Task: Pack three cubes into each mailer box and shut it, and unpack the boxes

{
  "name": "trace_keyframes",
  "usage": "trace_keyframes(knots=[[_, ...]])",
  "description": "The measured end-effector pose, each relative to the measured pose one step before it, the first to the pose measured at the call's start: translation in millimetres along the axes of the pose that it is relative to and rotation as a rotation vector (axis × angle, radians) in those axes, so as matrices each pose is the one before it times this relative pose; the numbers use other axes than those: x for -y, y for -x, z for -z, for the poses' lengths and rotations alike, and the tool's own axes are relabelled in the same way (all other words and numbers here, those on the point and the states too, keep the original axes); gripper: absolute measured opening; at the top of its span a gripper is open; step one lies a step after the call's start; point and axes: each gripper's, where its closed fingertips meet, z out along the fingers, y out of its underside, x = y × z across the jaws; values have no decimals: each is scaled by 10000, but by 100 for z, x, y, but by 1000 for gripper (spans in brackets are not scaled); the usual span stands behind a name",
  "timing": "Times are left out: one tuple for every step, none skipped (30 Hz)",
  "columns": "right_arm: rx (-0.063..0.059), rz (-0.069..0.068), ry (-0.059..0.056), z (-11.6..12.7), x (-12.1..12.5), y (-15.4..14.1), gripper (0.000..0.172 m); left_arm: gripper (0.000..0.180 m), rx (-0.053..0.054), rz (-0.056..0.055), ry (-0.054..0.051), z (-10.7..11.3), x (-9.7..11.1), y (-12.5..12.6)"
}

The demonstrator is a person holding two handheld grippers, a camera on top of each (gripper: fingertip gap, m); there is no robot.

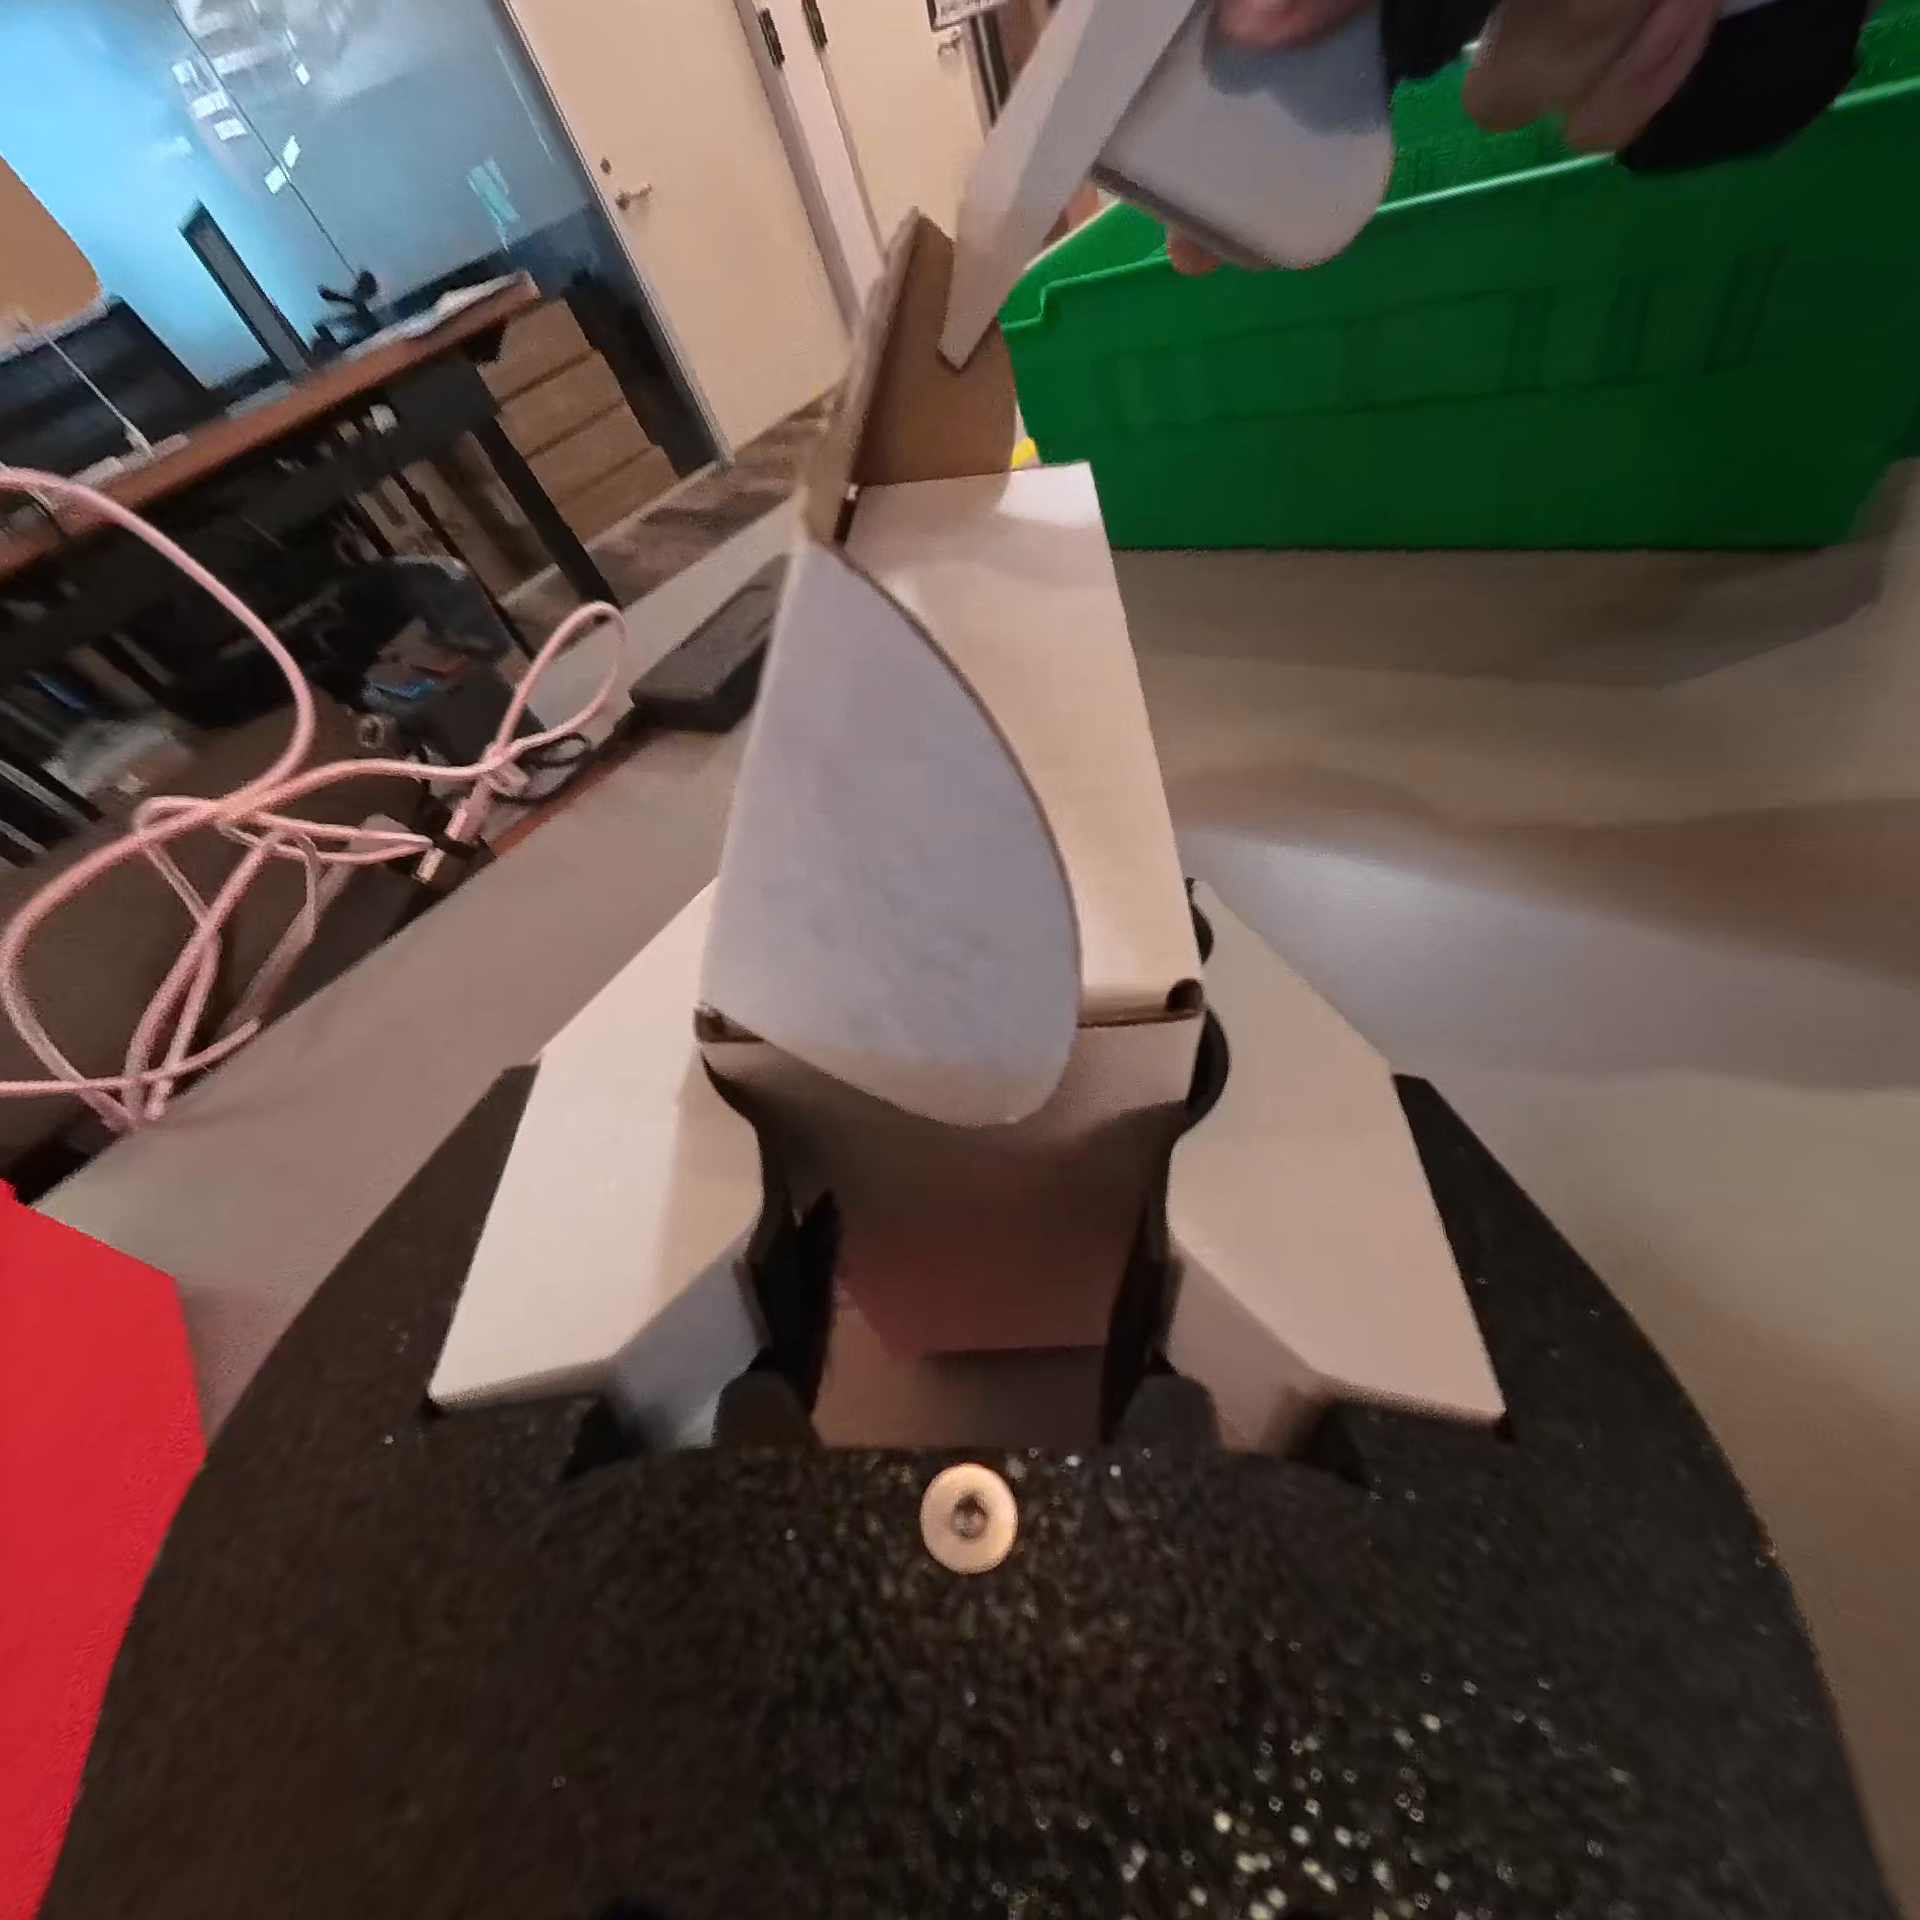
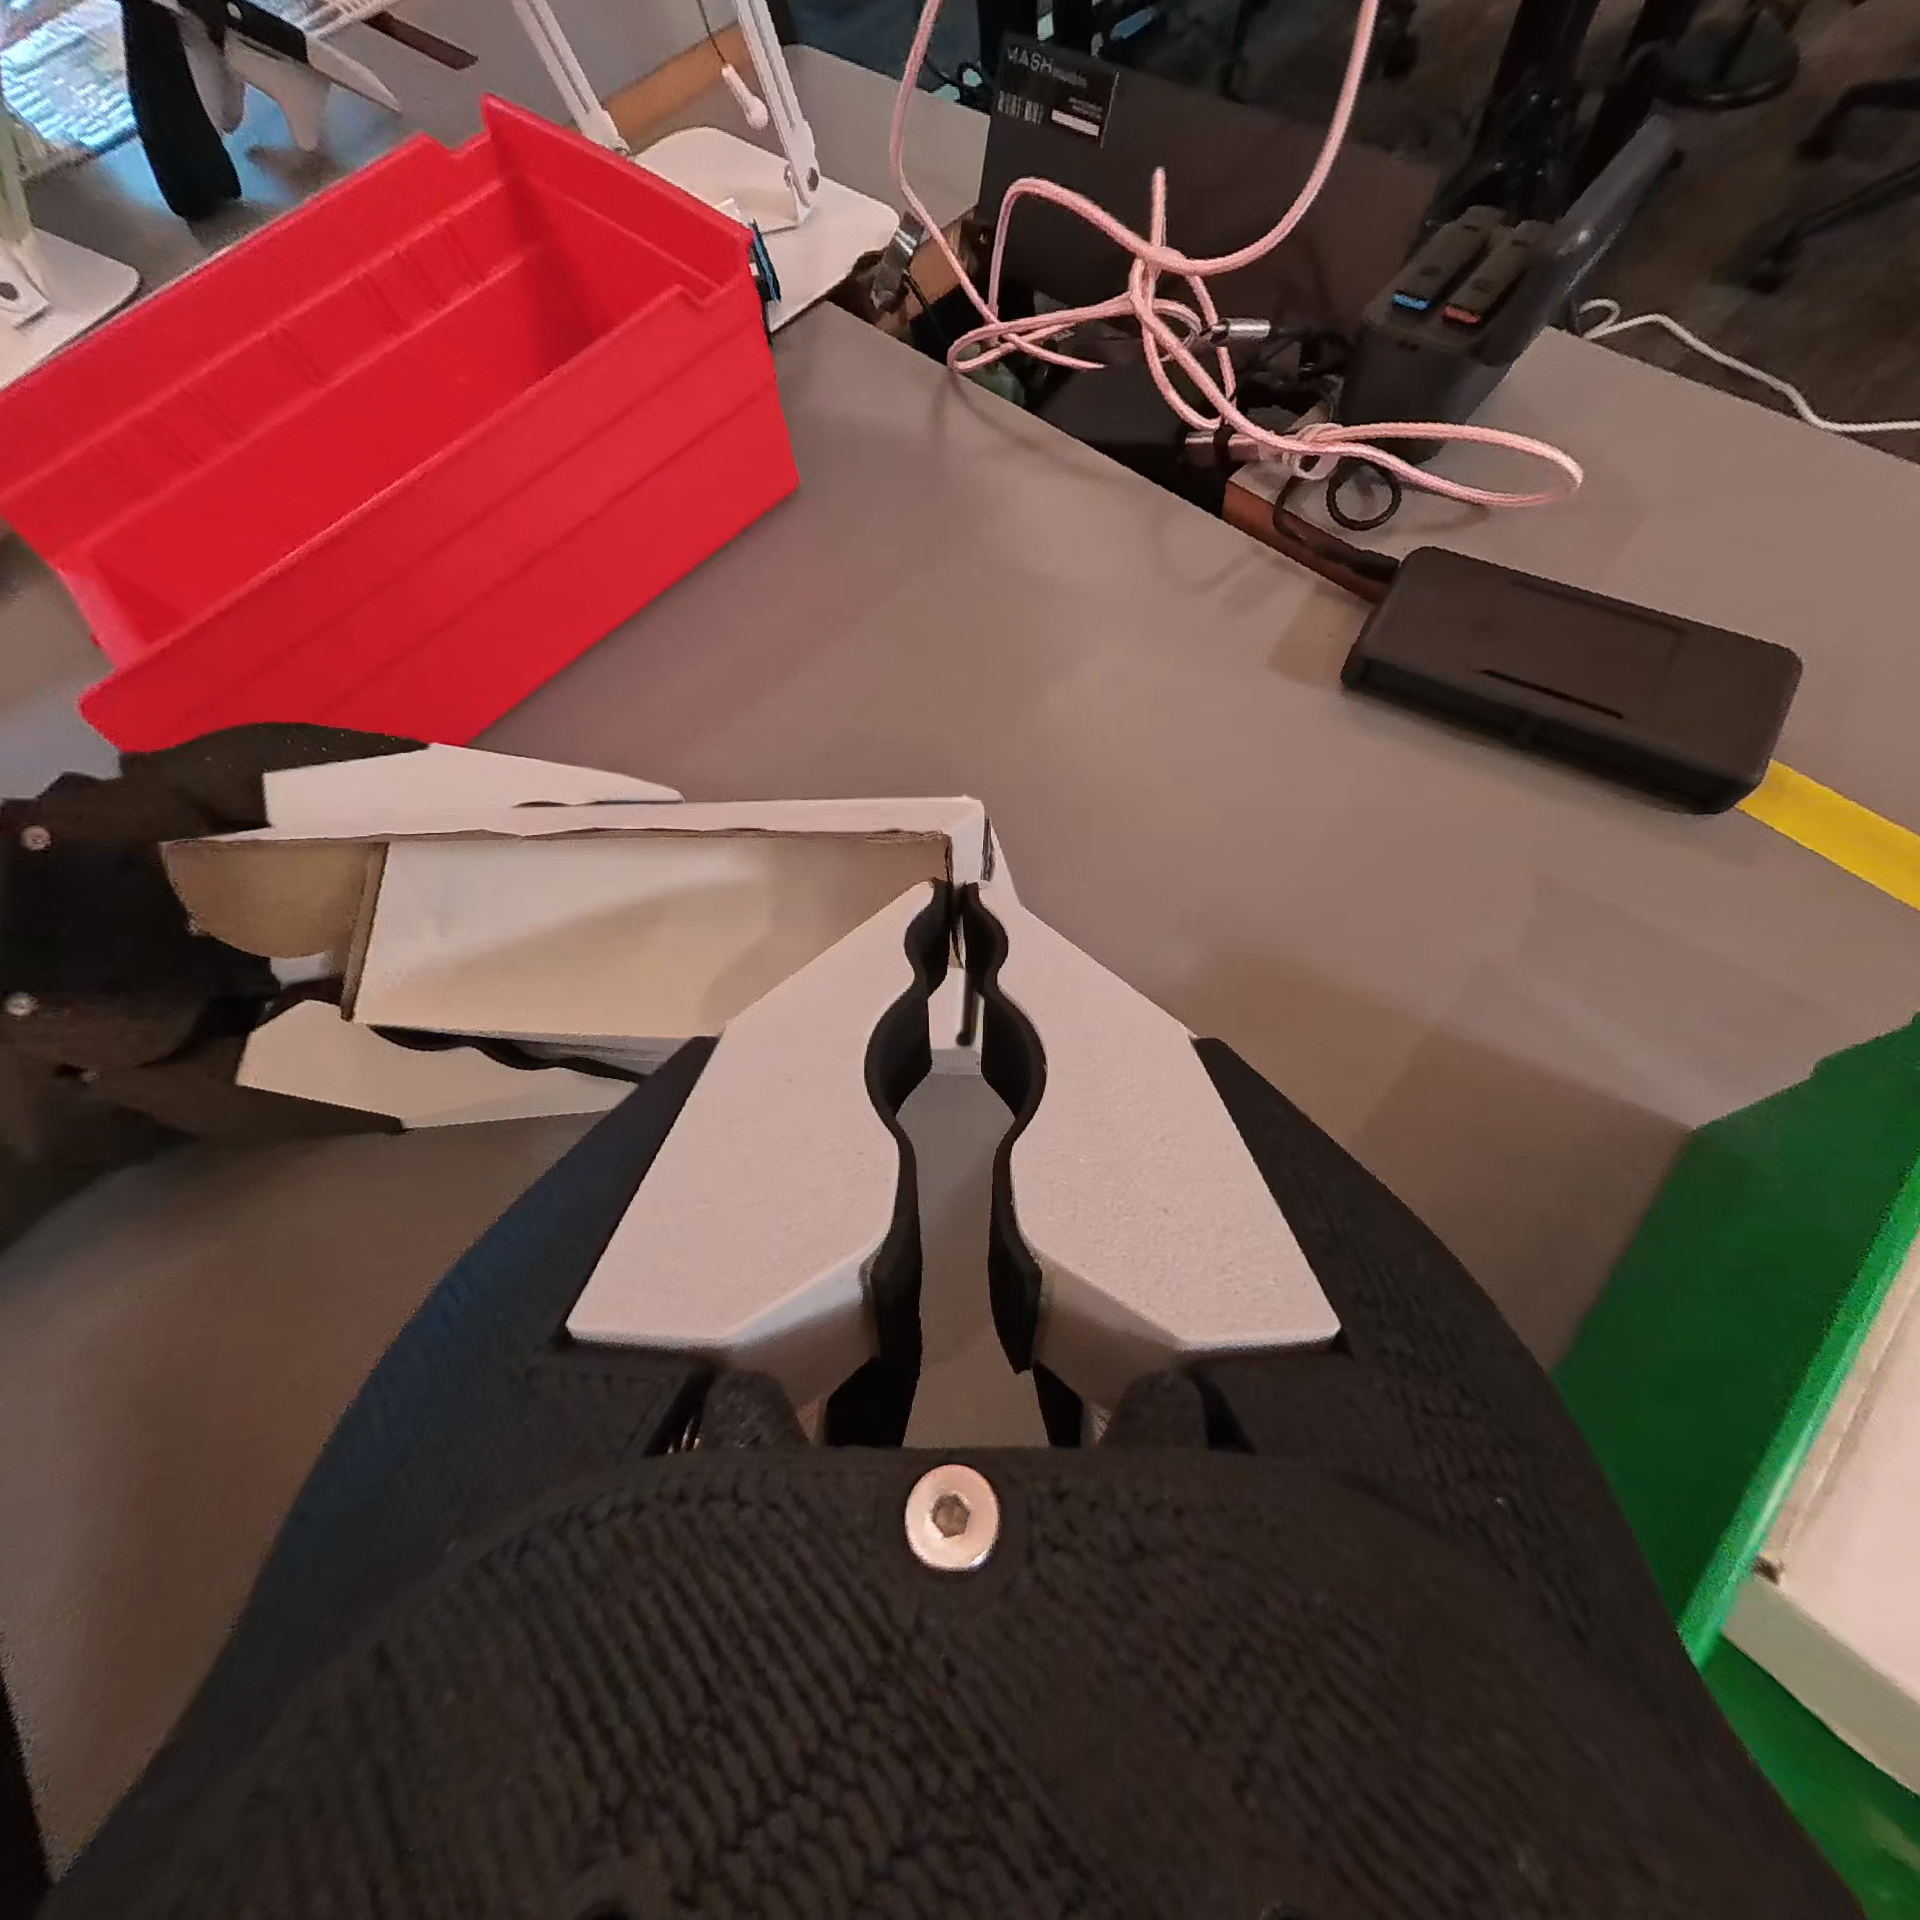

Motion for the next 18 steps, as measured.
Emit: trace_keyframes(knots=[[-68, 59, 41, -240, -42, -16, 0, 77, -111, 336, 60, 11, -123, 76], [-60, 75, 78, -261, -123, 2, 0, 77, -113, 338, 27, 26, -116, 83], [-46, 85, 140, -270, -229, 15, 0, 76, -98, 312, -8, 35, -104, 88], [-44, 94, 131, -305, -225, 5, 0, 76, -79, 259, -22, 24, -82, 107], [-37, 26, 55, -225, -106, 11, 0, 76, -55, 174, -10, 3, -63, 100], [-50, -10, 13, -48, 16, 4, 0, 76, -34, 66, -13, -3, -25, 30], [-182, -5, 146, 133, -59, -57, 0, 76, 12, -13, 24, -16, -7, -18], [-571, 82, 39, 456, 256, -372, 7, 76, 123, 60, 44, -44, -27, 110], [-737, 300, -153, 834, 640, -365, 15, 76, 54, 56, 15, -41, -11, 66], [-431, 366, -301, 1042, 922, 246, 22, 76, 34, 62, 20, -24, -25, 59], [78, 333, -401, 1062, 1118, 1121, 30, 76, 52, 86, 4, -30, -17, 83], [633, 344, -413, 885, 1112, 2071, 29, 76, 50, 85, -4, -17, -22, 78], [1061, 330, -297, 484, 881, 2843, 25, 77, 38, 65, -3, -16, -22, 75], [1202, 264, 4, -84, 358, 3077, 23, 77, 33, 39, 0, 2, -15, 49], [867, 180, 366, -656, -267, 2401, 24, 77, 37, 0, -9, 13, -1, 28], [359, 211, 604, -1010, -724, 1394, 24, 77, 51, -11, -17, 13, 3, 28], [136, 181, 605, -1171, -777, 790, 25, 78, 56, -28, -18, 10, 8, 15], [242, -1, 432, -1197, -535, 680, 25, 78, 49, -57, -10, 11, 15, -12]])
